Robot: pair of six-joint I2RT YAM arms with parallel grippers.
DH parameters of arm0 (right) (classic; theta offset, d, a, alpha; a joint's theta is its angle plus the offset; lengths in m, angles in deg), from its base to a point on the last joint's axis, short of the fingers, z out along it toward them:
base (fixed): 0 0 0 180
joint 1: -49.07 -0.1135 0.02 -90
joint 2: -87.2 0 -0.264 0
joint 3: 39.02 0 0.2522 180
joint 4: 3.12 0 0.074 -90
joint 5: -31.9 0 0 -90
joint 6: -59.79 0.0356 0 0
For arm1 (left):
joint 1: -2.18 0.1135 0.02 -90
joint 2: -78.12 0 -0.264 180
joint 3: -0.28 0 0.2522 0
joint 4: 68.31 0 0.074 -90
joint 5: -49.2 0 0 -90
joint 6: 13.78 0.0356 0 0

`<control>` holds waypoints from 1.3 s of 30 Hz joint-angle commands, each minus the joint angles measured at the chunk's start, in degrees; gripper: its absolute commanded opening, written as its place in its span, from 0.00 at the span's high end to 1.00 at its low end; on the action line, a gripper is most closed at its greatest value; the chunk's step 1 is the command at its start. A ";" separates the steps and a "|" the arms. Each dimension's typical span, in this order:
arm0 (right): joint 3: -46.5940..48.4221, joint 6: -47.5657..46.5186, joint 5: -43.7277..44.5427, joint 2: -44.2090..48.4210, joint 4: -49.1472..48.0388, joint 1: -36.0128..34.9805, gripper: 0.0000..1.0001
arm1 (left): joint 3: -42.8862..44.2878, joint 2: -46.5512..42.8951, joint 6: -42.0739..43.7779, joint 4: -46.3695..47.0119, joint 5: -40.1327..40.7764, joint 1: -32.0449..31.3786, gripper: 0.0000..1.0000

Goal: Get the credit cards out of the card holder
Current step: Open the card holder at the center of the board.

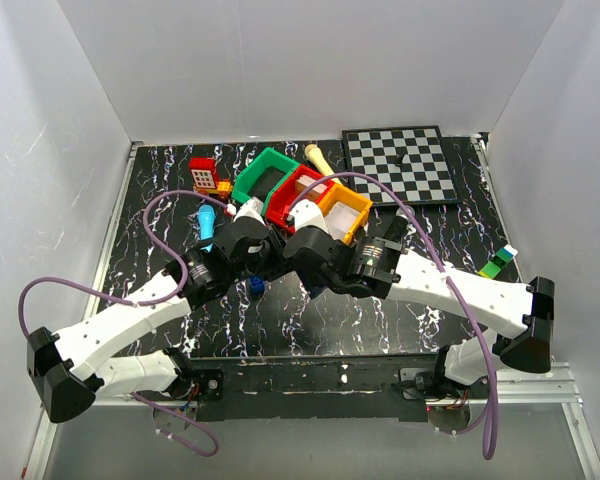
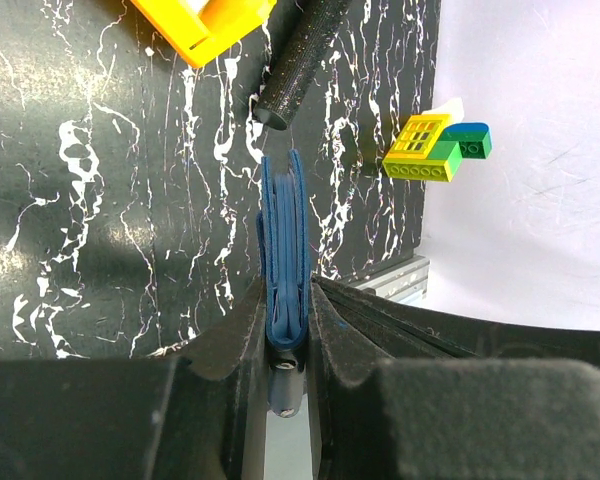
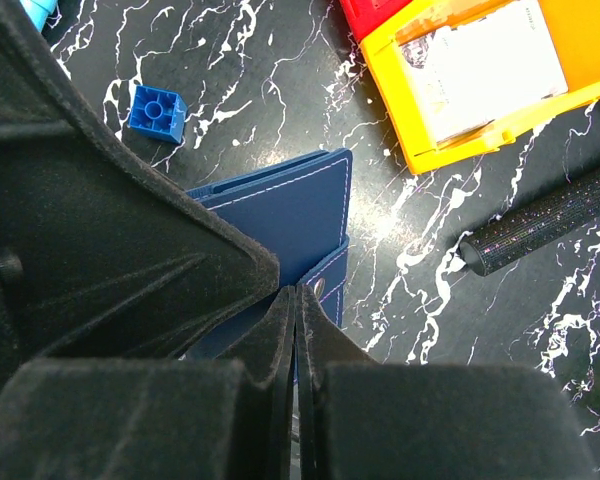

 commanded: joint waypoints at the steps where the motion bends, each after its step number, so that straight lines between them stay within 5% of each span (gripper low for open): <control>1: -0.89 0.11 4.04 -0.87 3.93 1.20 0.99 | 1.19 -5.76 -2.12 6.88 -5.66 -1.93 1.00; 27: -3.35 0.72 4.04 5.46 3.67 1.72 0.99 | 0.75 -6.47 -0.88 -0.41 2.69 -1.84 1.00; 39: -7.57 1.07 -2.90 10.38 -0.72 4.53 0.99 | 0.14 -6.47 -0.62 -2.87 4.89 -1.40 1.00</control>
